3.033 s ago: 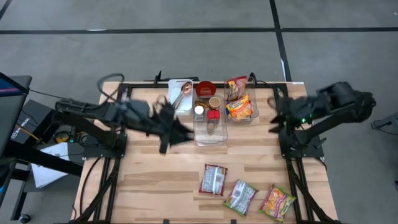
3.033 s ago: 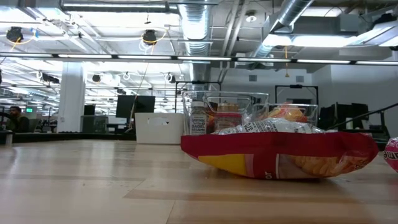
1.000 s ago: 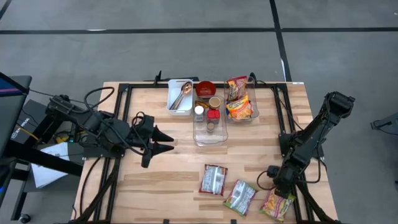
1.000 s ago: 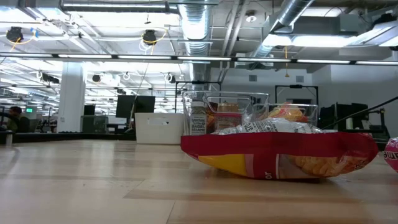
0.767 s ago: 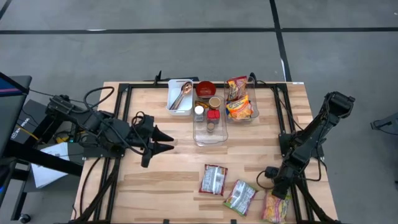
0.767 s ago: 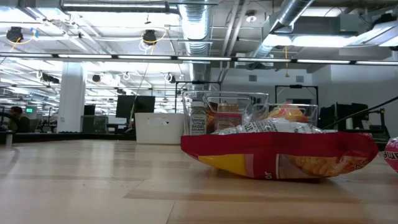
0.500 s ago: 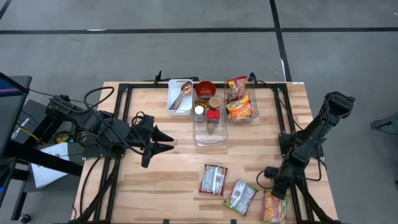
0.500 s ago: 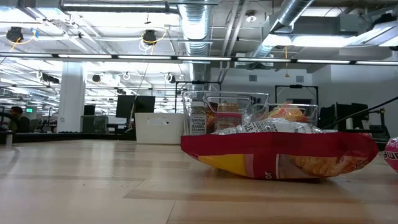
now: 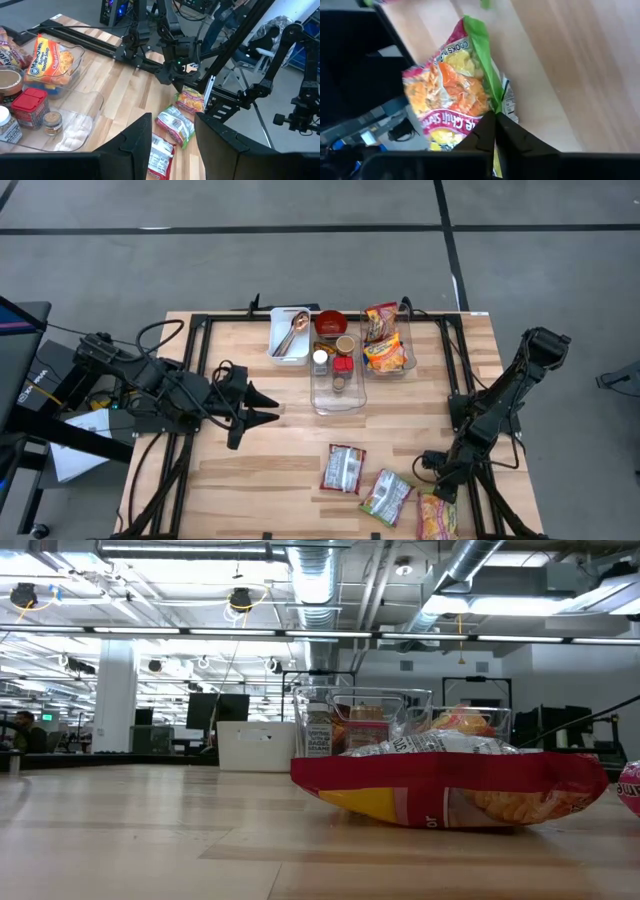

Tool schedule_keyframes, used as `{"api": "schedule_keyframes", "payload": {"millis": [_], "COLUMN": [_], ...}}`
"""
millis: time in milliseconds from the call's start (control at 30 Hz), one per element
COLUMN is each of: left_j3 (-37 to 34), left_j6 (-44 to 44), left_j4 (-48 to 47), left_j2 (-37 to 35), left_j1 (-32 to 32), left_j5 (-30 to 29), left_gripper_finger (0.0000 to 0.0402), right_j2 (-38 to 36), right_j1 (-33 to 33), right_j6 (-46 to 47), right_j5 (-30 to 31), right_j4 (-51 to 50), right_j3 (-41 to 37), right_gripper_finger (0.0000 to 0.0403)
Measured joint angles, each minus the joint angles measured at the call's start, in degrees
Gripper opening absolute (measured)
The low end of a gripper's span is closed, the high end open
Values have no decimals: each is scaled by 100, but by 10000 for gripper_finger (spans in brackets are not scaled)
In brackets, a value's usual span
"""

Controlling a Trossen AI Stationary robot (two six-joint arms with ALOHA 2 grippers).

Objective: Pick & Place Food Item
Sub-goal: Put the right green noodle pack into the right transparent bin

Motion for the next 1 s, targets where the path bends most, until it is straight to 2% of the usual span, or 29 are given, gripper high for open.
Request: {"api": "schedule_keyframes", "payload": {"millis": [300,600,1000], "left_j3": [0,0,0], "left_j6": [15,106,107], "left_j4": [0,11,40], "left_j2": [0,0,0], "left_j1": [0,0,0], "left_j5": [0,-148,-166], "left_gripper_finger": [140,140,140], "right_j2": [-2,-4,-4], "right_j1": [-71,-453,-1329], "right_j6": [-91,-798,-2331], "right_j5": [571,968,1275], "right_j4": [-30,-1260,-2655], "right_j3": [482,1371,2792], "right_gripper_finger": [1,0,0]}}
